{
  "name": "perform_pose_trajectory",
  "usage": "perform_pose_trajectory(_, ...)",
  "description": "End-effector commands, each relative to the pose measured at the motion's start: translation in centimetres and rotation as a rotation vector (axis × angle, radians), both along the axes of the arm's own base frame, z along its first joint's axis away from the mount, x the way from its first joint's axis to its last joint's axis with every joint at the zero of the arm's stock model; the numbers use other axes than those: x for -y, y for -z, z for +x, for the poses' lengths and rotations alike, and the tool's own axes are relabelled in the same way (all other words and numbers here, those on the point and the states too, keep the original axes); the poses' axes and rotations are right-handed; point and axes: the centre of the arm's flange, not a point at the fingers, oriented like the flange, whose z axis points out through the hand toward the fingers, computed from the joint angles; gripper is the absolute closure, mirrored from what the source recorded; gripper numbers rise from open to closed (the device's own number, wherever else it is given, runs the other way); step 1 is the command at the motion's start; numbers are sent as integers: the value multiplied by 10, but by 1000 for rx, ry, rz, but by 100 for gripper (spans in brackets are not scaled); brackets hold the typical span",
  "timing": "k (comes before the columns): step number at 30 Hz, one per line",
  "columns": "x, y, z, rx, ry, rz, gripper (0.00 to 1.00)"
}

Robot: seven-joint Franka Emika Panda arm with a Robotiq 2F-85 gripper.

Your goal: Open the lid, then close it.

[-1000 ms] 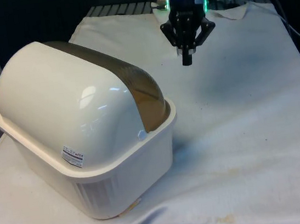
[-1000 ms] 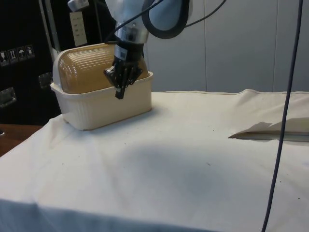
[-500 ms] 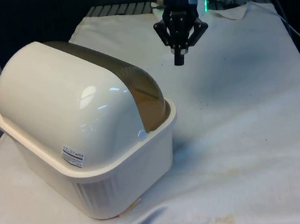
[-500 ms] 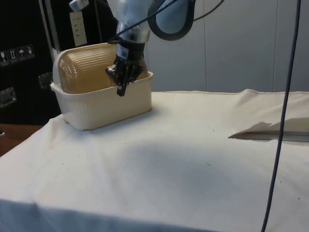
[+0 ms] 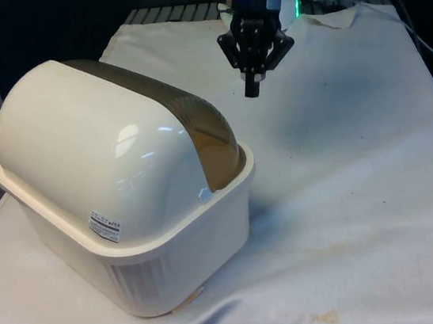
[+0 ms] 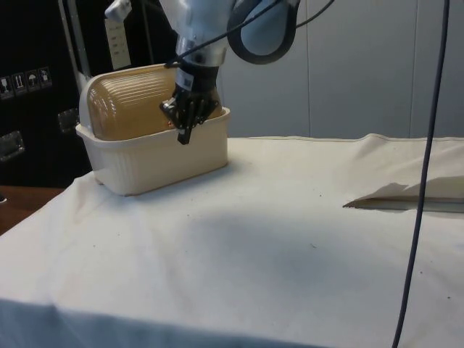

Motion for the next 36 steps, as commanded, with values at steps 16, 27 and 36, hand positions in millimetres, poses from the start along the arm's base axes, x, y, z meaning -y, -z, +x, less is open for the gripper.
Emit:
perform_pose_trajectory(16, 14, 15, 9, 57, 56, 9, 100)
perform_pose_trajectory(27, 25, 17, 12, 84, 60, 0, 100)
perform_pose_trajectory(36, 36, 16, 12, 91, 63, -18, 100)
